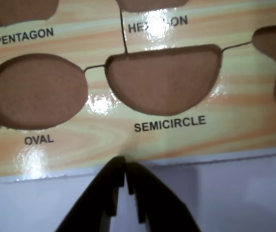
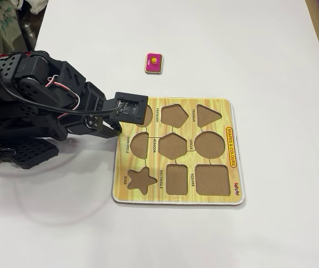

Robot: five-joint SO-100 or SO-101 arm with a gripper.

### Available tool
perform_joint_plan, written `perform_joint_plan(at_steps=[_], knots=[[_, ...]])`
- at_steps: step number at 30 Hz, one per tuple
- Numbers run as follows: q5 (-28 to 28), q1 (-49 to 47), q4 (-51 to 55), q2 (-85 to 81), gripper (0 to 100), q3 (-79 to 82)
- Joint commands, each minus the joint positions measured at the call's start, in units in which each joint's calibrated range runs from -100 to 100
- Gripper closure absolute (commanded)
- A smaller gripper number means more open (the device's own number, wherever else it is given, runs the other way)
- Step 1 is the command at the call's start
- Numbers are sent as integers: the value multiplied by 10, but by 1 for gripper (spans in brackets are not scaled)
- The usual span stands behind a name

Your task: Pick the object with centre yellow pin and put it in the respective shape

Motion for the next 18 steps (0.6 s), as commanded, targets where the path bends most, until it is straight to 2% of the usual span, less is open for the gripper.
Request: perform_joint_plan(at_steps=[1, 11, 18], knots=[[2, 3, 10, 9, 99, 3], [2, -2, 6, 21, 99, 0], [-2, -4, -13, 145, 99, -59]])
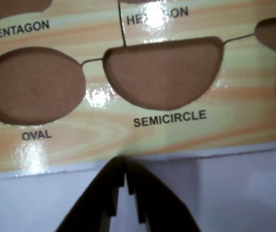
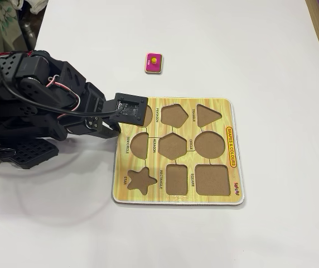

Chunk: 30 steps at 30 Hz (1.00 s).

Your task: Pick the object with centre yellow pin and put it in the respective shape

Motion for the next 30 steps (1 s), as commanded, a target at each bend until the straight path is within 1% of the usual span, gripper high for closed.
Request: perform_joint_plan(at_steps=[1, 7, 15, 24, 30], knots=[[-1, -6, -1, 94, 99, -62], [4, -6, 8, 218, 99, -172], [5, -9, 10, 388, 99, -371], [5, -76, 10, 526, 99, -570], [5, -144, 10, 595, 99, -636]])
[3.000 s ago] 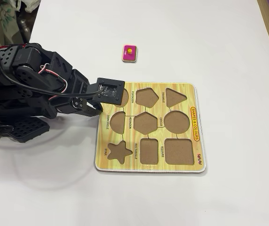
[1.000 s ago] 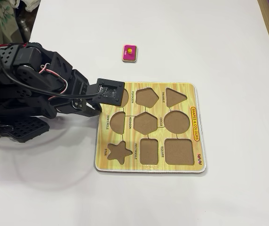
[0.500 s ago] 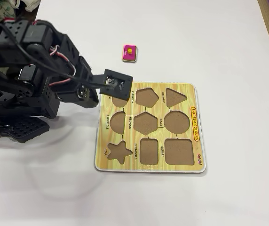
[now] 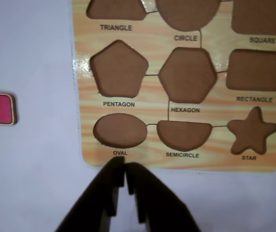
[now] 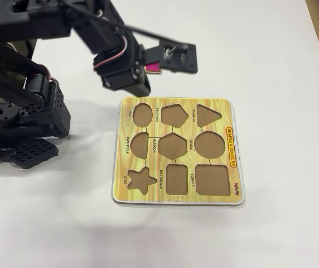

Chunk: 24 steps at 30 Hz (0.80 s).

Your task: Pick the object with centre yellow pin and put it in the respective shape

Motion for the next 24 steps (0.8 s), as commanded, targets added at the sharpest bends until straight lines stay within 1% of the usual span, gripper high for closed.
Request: perform_joint_plan(at_steps=[1, 7, 8, 10, 12, 14, 17, 24], knots=[[3, -54, -6, 29, 99, -55], [3, -150, -4, 69, 99, -85], [3, -168, 10, 75, 99, -94], [3, -199, 67, 86, 99, -128], [2, -235, 171, 112, 99, -196], [-3, -248, 198, 129, 99, -221], [2, -266, 214, 166, 99, -263], [2, -319, 211, 255, 99, -274]])
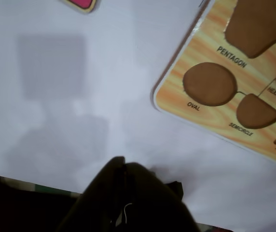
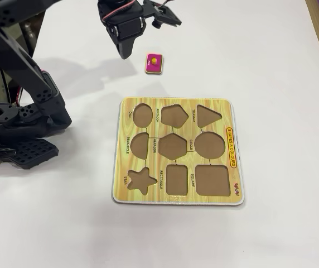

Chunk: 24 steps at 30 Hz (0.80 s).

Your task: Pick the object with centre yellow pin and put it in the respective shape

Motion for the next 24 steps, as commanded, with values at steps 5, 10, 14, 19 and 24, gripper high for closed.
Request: perform_joint_plan(at_steps=[5, 10, 14, 19, 24], knots=[[3, -68, -20, 47, 99, -64], [3, -103, -80, 94, 99, -154], [3, -135, -83, 141, 99, -243], [3, -167, -83, 179, 99, -306], [3, -170, -78, 216, 99, -311]])
